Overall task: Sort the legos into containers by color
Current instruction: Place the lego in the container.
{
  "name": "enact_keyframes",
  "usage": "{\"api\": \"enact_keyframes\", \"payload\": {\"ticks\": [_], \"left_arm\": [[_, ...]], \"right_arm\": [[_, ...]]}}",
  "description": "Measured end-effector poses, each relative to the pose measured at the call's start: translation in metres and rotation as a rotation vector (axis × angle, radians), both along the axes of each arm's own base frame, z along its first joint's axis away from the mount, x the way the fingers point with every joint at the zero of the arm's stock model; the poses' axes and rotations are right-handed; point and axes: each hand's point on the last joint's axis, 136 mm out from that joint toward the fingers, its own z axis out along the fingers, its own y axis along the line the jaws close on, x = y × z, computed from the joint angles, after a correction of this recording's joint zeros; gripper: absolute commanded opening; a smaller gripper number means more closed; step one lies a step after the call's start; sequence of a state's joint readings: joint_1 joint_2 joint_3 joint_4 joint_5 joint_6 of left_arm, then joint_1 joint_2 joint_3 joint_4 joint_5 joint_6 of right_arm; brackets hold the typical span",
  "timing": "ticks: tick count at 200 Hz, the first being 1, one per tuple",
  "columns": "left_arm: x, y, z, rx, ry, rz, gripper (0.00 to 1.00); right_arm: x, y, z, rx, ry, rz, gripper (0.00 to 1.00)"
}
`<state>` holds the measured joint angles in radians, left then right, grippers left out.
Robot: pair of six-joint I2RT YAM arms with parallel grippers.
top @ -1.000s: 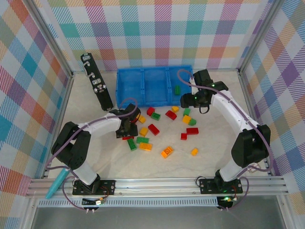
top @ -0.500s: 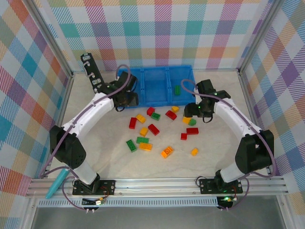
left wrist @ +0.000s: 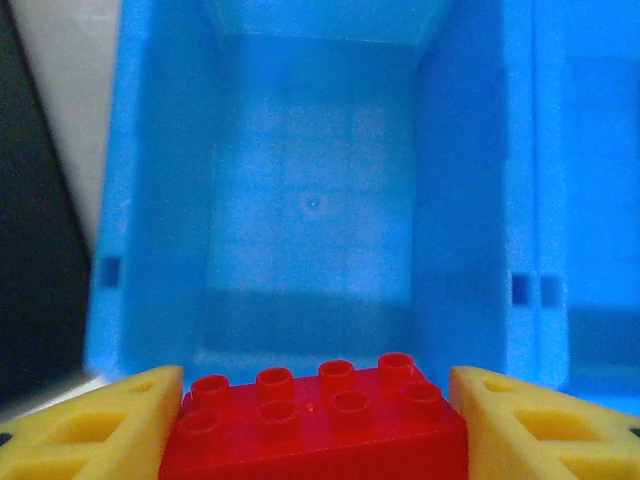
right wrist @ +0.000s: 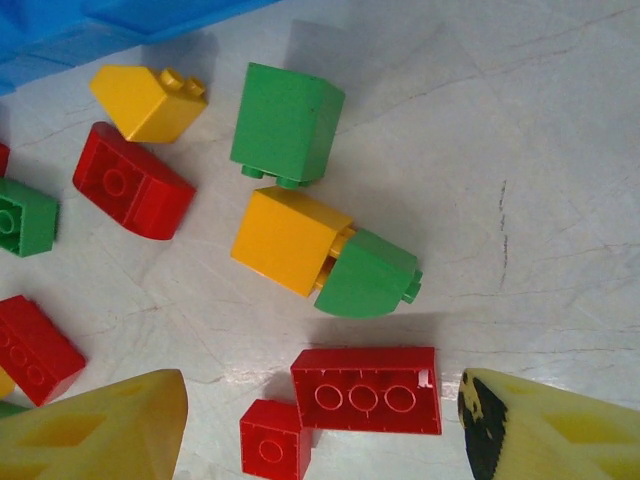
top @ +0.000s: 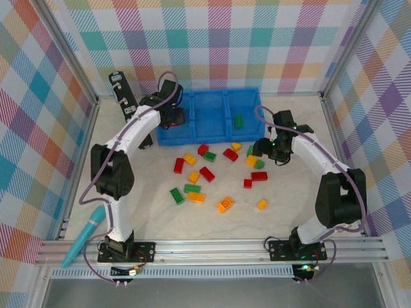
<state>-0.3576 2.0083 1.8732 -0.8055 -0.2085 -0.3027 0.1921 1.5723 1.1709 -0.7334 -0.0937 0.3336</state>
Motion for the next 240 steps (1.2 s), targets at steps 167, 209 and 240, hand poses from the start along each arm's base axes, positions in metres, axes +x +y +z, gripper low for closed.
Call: {"api": "enact_keyframes", "payload": {"ticks": [167,209,240], "left_arm": [[0.045,-0.007,-0.034,-0.013,0.020,-0.022,0.82],[0.045,-0.007,-0.033,-0.013,0.019,-0.023,0.85],[0.044,-0.007,-0.032,-0.012,0.020,-0.025,0.86]], "right_arm": [[0.003,0.000,-0.068,0.029,0.141,-0.087,0.62],[0.004,0.002,-0.070,0.039,0.143,-0.092,0.58],[0.005,0.003,-0.070,0.046,0.144,-0.090,0.54]]}}
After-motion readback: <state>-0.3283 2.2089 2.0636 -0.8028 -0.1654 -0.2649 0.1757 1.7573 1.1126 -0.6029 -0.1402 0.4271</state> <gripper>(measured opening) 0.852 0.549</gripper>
